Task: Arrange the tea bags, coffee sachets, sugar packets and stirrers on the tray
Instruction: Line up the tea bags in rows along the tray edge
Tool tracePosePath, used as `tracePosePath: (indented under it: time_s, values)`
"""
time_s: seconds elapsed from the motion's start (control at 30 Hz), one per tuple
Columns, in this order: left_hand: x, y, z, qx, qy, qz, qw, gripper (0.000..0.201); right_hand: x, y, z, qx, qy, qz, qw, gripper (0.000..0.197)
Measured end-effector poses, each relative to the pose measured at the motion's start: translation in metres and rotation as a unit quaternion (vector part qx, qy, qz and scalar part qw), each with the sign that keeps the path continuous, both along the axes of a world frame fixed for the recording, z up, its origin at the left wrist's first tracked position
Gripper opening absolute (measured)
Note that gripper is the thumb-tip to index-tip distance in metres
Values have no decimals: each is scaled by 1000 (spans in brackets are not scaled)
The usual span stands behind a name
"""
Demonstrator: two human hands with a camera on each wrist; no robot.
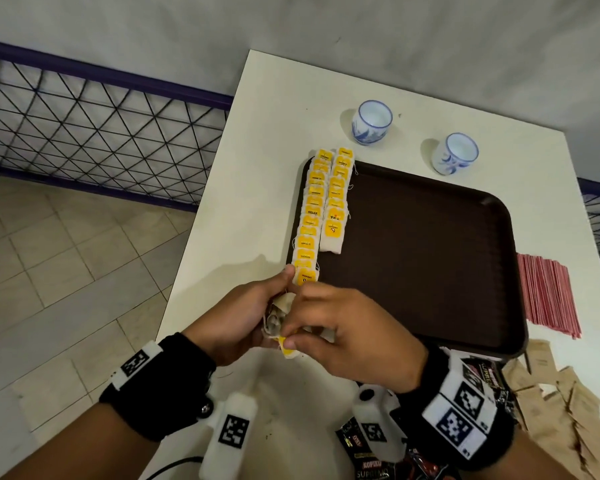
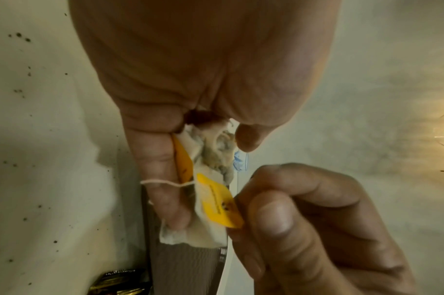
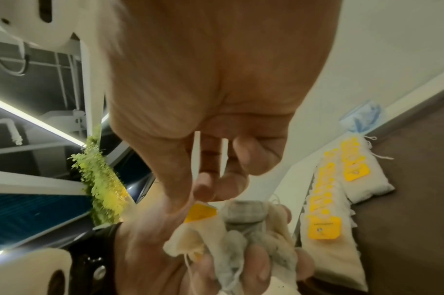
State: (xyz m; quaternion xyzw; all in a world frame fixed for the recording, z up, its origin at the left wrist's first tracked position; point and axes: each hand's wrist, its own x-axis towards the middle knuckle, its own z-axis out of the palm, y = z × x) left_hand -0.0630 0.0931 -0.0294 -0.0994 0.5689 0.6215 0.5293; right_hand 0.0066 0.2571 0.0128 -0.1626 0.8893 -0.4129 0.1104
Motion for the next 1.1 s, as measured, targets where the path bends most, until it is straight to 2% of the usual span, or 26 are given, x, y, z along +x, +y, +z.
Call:
tracePosePath:
  time_s: [0.2, 0.43, 0.5, 0.57, 0.63, 0.7, 0.83, 1.0, 1.1]
  values:
    - [-2, 3, 3, 6, -11, 4, 1000, 44, -3, -1, 2, 109, 29, 91, 989, 24]
    - [-4, 3, 5, 4, -18, -7, 1000, 49, -7, 2, 4, 171, -8, 164, 972, 61]
    - [-5, 3, 6, 4, -20, -5, 1000, 47, -8, 2, 3, 186, -22, 176, 966, 60]
    - [-6, 3, 7, 2, -14, -8, 1000, 46, -9, 2, 0, 204, -28, 172, 963, 49]
    - [-5, 3, 7, -1, -10, -9, 1000, 44, -9, 4, -2, 200, -10, 156, 967, 32]
    - [-5, 3, 8, -1, -13, -6, 1000, 40, -8, 7, -2, 181, 16, 137, 974, 24]
    - [-6, 3, 6, -1, -7, -4, 1000, 34, -8, 17, 4, 89, 18, 83, 992, 9]
    - [-7, 0, 6, -6, 1, -20, 1000, 43, -13, 33, 18, -77, -65, -35, 994, 7]
    - [-8, -3, 6, -5, -1, -19, 1000, 50, -21, 50, 16, -100, -78, -156, 980, 8]
